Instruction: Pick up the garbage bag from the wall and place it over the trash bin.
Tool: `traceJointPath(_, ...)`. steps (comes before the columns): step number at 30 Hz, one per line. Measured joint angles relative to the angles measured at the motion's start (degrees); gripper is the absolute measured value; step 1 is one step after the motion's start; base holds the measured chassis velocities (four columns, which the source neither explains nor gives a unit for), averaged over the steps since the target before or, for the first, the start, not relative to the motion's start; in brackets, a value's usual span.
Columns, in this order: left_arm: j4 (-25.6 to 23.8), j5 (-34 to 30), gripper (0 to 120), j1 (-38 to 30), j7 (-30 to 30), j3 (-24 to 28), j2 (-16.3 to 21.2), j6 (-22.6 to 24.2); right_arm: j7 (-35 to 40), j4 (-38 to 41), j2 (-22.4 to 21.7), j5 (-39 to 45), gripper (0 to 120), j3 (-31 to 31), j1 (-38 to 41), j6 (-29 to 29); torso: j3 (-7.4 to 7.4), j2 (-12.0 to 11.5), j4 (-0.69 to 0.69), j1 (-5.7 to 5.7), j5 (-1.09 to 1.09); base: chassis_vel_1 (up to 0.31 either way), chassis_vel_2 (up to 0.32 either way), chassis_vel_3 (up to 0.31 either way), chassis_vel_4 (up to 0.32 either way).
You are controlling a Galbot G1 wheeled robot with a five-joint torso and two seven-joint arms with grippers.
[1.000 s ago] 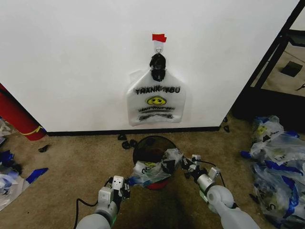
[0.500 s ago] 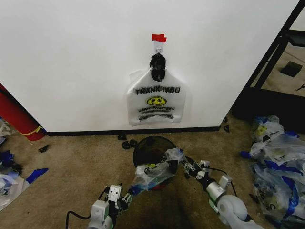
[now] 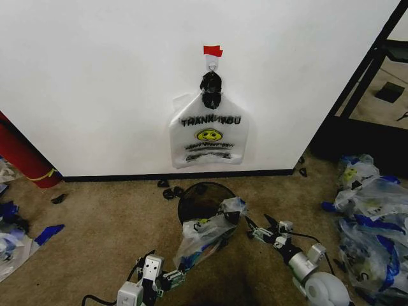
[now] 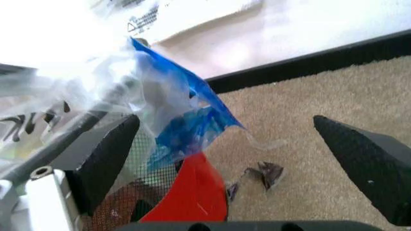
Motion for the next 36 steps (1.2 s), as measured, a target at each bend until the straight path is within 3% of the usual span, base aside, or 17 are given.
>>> traceJointPath(6, 0.4, -0.3, 100, 0.4, 6.1, 0.2, 0.6, -5.8, -0.1, 0.7, 0.4, -0.1, 100, 0.5, -0.3, 0.2, 0.0, 0.0, 0.0, 0.0, 0.0, 0.0, 0.0, 0.0, 0.0)
traceJointPath(11, 0.5, -1.7, 100, -0.4, 6.4, 0.1, 0.6, -8.5, -0.3, 1.3, 0.5, 0.2, 100, 1.2, -0.6, 0.4, 0.0, 0.0, 0.0, 0.01, -0.01, 0.0, 0.0, 0.0, 0.0)
traceJointPath(15, -0.1, -1.7, 100, -0.5, 5.5, -0.8, 1.2, -8.3, -0.4, 1.4, 0.6, 0.5, 100, 1.7, -0.8, 0.6, 0.0, 0.0, 0.0, 0.01, -0.01, 0.0, 0.0, 0.0, 0.0)
traceJointPath(21, -1.4, 0.6, 100, 1.8, 6.1, -1.2, 4.4, -4.4, -0.5, 1.5, 0.6, 0.7, 100, 1.9, -0.6, 0.8, 0.01, 0.0, 0.0, 0.01, 0.01, 0.0, 0.0, 0.0, 0.0)
traceJointPath(32, -2.3, 4.1, 100, 3.4, 12.8, -1.8, 10.8, -3.8, -0.7, 2.4, 0.3, 0.9, 100, 2.4, -0.8, 0.8, 0.0, 0.0, 0.0, 0.01, 0.0, 0.0, 0.0, 0.0, 0.0)
traceJointPath(36, -2.9, 4.2, 100, 2.7, 17.7, -2.0, 13.3, -4.9, -1.0, 2.5, 0.1, 0.9, 100, 2.7, -0.8, 0.8, 0.01, 0.0, 0.0, 0.01, 0.0, 0.0, 0.0, 0.0, 0.0)
